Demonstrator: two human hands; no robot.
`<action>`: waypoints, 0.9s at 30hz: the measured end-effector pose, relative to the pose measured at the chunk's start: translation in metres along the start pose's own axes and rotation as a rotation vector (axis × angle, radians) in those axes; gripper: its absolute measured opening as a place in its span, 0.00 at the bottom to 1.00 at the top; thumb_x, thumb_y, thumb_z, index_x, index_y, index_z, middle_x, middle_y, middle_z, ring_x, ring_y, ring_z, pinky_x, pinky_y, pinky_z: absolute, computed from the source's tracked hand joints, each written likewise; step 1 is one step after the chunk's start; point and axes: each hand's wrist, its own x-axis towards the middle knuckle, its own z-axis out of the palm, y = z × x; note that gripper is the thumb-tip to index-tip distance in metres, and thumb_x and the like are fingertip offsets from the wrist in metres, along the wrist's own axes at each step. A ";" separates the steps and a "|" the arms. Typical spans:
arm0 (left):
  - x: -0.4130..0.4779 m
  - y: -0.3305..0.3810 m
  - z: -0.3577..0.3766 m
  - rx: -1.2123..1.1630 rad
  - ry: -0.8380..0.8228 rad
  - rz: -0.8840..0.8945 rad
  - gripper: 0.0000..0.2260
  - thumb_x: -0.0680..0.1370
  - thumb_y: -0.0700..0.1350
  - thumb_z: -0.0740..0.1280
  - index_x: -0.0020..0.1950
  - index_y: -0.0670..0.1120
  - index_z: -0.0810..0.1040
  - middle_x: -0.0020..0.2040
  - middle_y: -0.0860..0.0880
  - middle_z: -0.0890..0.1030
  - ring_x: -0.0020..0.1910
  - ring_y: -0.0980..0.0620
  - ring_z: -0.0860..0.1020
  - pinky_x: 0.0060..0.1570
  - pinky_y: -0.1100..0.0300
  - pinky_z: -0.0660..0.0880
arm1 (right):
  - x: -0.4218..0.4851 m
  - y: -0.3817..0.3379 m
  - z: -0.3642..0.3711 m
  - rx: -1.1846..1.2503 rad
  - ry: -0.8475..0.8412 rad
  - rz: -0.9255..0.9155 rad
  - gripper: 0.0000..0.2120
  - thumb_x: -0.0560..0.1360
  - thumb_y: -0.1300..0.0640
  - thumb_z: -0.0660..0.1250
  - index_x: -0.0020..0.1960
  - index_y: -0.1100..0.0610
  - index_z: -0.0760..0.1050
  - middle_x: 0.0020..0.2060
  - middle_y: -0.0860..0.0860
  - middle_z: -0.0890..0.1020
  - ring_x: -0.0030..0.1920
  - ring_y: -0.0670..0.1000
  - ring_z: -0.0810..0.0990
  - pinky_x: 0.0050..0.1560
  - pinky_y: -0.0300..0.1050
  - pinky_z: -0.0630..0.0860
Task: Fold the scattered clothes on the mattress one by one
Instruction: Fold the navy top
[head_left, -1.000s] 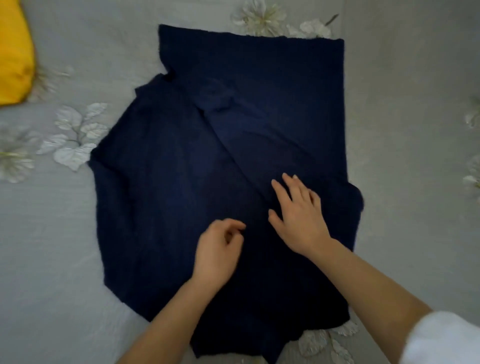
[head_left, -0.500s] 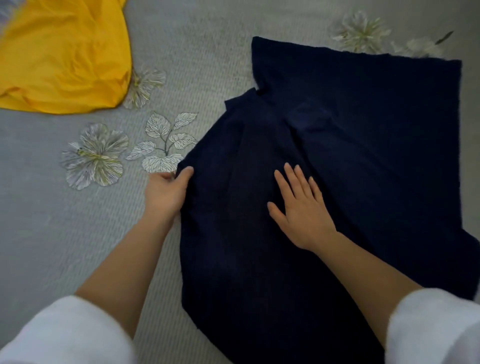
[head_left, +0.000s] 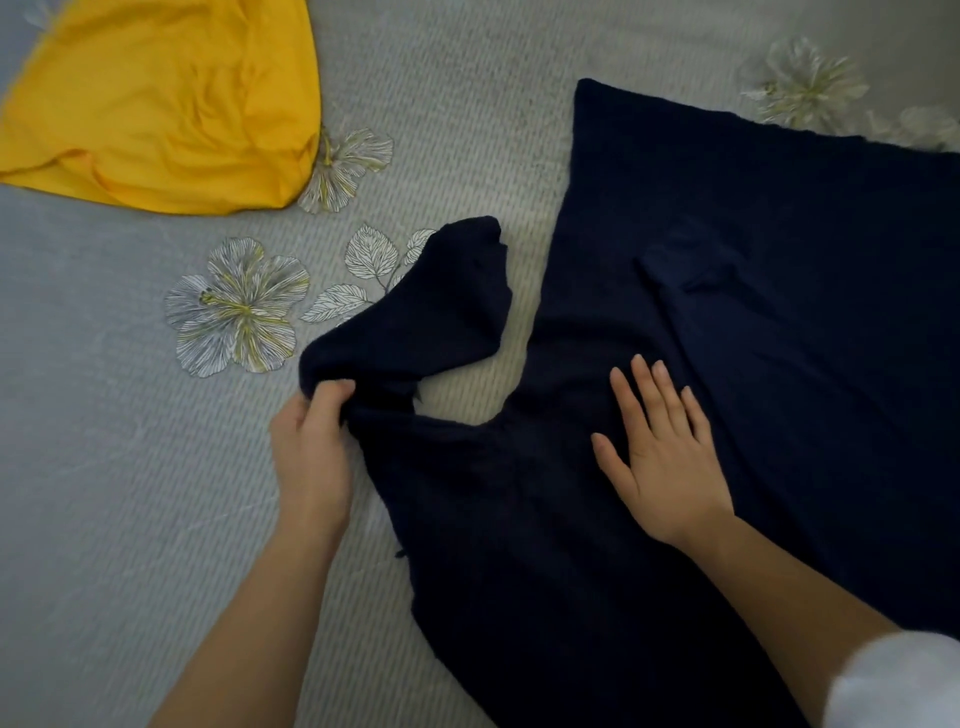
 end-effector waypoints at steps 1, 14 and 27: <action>0.003 0.003 0.001 0.002 -0.051 0.004 0.05 0.74 0.47 0.63 0.39 0.49 0.74 0.37 0.53 0.74 0.37 0.62 0.73 0.44 0.61 0.70 | 0.000 0.000 0.001 -0.009 0.008 0.001 0.32 0.79 0.37 0.38 0.78 0.52 0.42 0.78 0.50 0.44 0.77 0.48 0.39 0.75 0.47 0.37; 0.028 0.017 0.074 0.547 -0.245 0.350 0.04 0.77 0.46 0.66 0.44 0.47 0.79 0.42 0.53 0.81 0.40 0.57 0.77 0.45 0.67 0.73 | 0.001 -0.001 0.004 -0.060 0.025 0.020 0.32 0.80 0.38 0.38 0.78 0.53 0.46 0.78 0.52 0.49 0.78 0.50 0.44 0.75 0.50 0.44; 0.024 0.004 0.131 0.910 -0.486 0.283 0.19 0.72 0.52 0.73 0.57 0.43 0.74 0.48 0.49 0.78 0.49 0.48 0.77 0.45 0.58 0.71 | 0.001 -0.002 0.002 -0.055 0.019 0.008 0.31 0.80 0.39 0.43 0.78 0.55 0.48 0.78 0.53 0.50 0.77 0.51 0.46 0.75 0.51 0.45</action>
